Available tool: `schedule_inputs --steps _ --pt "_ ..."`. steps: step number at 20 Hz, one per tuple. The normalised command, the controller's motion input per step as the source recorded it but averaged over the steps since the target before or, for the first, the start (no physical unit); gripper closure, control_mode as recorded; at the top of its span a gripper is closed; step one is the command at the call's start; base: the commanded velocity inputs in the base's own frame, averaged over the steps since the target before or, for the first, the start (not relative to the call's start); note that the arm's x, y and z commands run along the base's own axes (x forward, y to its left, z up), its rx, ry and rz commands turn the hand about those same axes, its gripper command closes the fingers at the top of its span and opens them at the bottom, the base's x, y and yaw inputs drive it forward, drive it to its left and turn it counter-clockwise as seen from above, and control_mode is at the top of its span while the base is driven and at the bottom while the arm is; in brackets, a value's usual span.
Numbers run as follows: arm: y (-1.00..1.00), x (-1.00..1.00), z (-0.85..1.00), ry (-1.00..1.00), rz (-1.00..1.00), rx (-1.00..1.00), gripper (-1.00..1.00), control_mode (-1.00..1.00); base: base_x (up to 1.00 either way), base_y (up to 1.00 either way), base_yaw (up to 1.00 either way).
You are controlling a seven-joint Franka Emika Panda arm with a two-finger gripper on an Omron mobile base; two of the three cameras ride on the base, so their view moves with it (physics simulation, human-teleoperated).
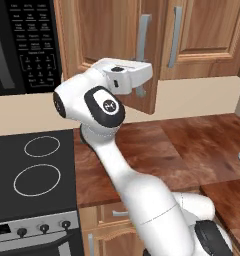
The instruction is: Open the cabinet directly in front. Then move the beer and the cup to the dining counter with the candle on it.
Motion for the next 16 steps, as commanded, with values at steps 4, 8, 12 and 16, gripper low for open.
schedule_inputs --steps 4,8,12,16 --pt "1.00 -0.36 -0.24 0.02 -0.29 -0.04 1.00 -1.00 0.00 0.00 0.00" --pt "0.62 -0.04 -0.08 0.00 -0.07 -0.05 -1.00 -1.00 0.00 0.00 0.00" --pt "0.00 -0.04 0.00 0.01 0.00 0.00 -1.00 -1.00 0.00 0.00 0.00" --pt "-0.01 -0.67 -0.20 0.00 0.00 0.00 -1.00 -1.00 0.00 0.00 0.00"
